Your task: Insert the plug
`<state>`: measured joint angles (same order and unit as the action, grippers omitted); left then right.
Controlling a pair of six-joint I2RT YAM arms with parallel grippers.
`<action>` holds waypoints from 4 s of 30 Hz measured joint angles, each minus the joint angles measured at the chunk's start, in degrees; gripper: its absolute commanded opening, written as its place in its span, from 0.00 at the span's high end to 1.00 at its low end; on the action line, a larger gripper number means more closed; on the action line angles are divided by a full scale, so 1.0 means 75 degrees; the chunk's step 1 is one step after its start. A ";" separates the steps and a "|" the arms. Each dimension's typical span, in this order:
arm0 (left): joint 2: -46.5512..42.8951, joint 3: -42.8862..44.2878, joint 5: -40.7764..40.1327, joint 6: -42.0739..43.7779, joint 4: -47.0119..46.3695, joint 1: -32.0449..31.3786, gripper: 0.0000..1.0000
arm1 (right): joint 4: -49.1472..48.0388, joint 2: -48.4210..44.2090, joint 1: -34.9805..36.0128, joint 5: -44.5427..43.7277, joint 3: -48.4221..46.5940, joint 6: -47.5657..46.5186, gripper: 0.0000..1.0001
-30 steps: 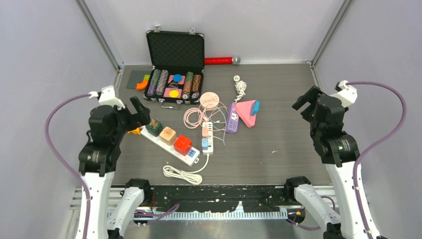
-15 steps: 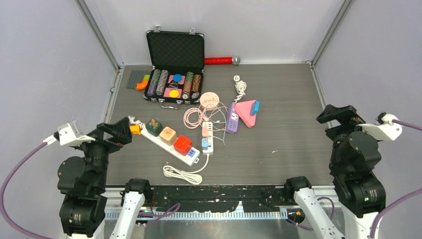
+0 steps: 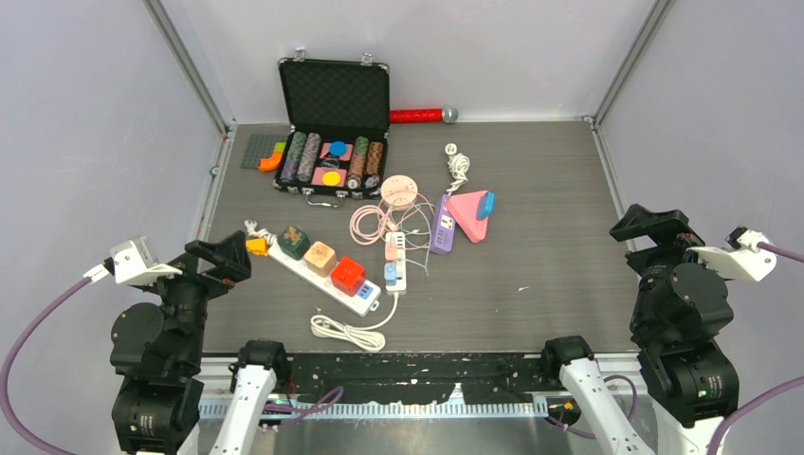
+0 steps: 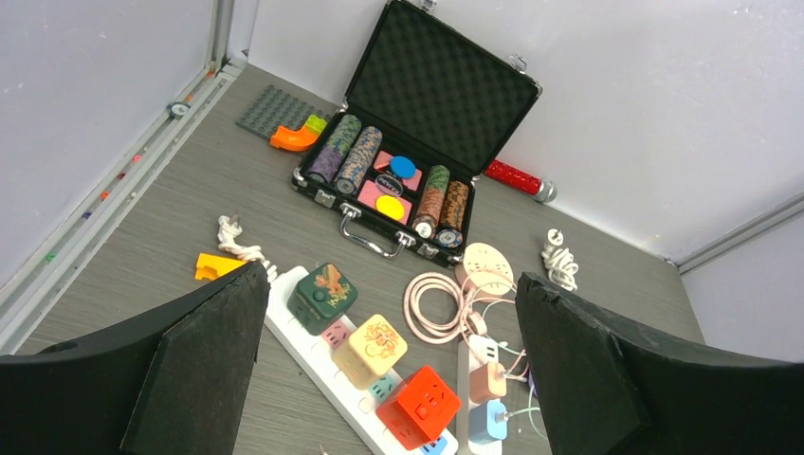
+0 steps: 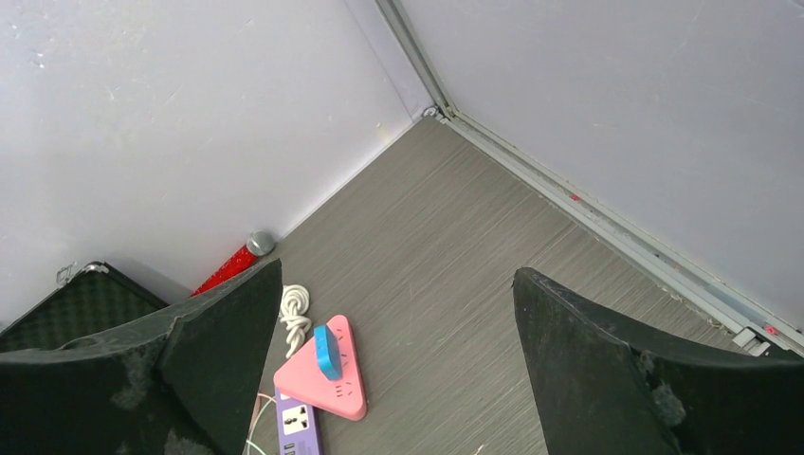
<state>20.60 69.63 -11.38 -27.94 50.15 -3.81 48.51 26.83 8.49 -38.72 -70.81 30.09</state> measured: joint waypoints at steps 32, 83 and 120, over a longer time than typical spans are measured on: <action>0.0017 -0.0029 0.0058 -0.0015 0.0154 0.0000 0.00 | -0.0038 0.0023 0.0000 0.0119 0.0358 0.0032 0.05; 0.0956 -0.0277 0.0061 -0.0015 -0.0370 0.0000 0.00 | -0.0635 0.0825 0.0000 0.0181 0.0664 0.0000 0.05; 0.3319 -0.2317 0.0119 -0.1070 -0.0242 0.0277 0.00 | -0.3200 0.8617 0.3526 0.3421 0.1938 0.1195 0.03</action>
<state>45.50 52.25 -10.48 -35.97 48.34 -1.74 24.51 91.46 34.94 -13.06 -56.27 39.05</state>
